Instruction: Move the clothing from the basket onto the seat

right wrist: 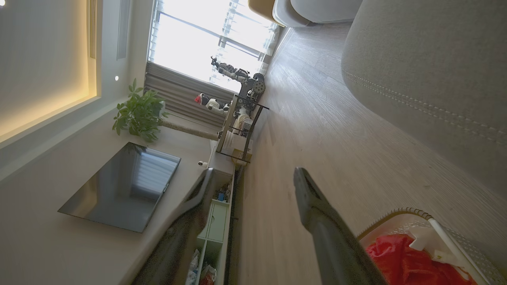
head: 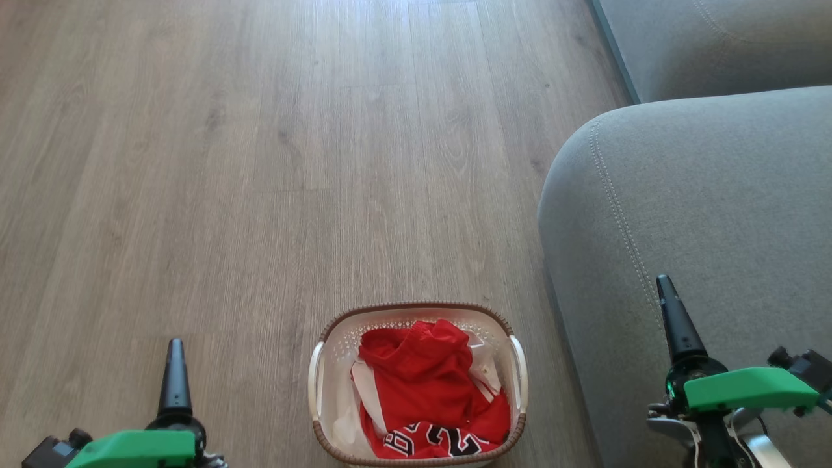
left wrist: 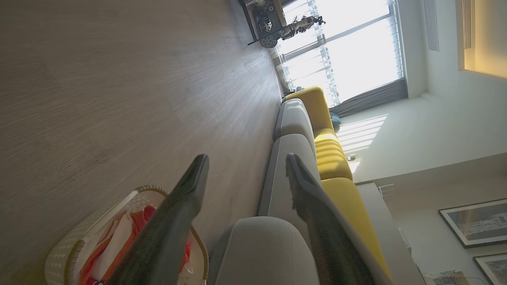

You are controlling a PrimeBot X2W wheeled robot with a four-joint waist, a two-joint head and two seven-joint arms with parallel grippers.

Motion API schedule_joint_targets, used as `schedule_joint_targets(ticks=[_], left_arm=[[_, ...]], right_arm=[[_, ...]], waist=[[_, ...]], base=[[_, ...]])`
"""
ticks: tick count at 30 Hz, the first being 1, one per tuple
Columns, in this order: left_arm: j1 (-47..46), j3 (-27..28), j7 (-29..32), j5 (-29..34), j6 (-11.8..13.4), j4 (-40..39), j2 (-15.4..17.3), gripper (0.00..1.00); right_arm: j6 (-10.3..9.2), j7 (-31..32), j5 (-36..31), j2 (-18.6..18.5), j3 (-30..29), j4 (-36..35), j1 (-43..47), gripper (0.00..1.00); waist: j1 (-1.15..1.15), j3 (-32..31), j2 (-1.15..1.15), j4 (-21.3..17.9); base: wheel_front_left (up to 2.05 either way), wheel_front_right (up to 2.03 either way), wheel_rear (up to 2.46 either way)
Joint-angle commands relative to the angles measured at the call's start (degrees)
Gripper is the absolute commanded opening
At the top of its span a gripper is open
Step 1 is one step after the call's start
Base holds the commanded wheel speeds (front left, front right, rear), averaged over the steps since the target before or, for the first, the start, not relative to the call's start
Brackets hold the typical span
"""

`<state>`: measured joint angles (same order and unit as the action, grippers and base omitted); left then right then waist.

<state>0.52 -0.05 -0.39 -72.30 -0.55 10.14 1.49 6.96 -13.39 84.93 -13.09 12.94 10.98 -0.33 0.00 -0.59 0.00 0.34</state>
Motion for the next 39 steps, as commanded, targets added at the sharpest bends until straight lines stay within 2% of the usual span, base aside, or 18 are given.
schedule_joint_targets(ticks=[1,20,39], left_arm=[[-1.2,0.3,-0.6,1.4,-0.1,-2.3,0.7,1.0],[-0.6,-2.5,-3.8,21.3,0.4,-4.0,0.9,1.0],[0.7,-4.2,-7.0,35.7,1.5,-3.1,1.0,1.0]], right_arm=[[0.19,-0.5,-1.7,-0.4,-0.6,-2.3,-1.3,1.0],[0.27,-0.8,-21.1,2.0,-2.5,-4.5,-0.5,1.0],[0.34,-1.0,-38.3,4.4,-5.3,-3.5,0.1,1.0]], waist=[[0.0,0.0,0.0,0.0],[0.0,-0.3,0.0,0.1],[0.0,-0.7,0.0,0.2]], base=[[0.0,0.0,0.0],[0.0,0.0,0.0],[0.0,0.0,0.0]])
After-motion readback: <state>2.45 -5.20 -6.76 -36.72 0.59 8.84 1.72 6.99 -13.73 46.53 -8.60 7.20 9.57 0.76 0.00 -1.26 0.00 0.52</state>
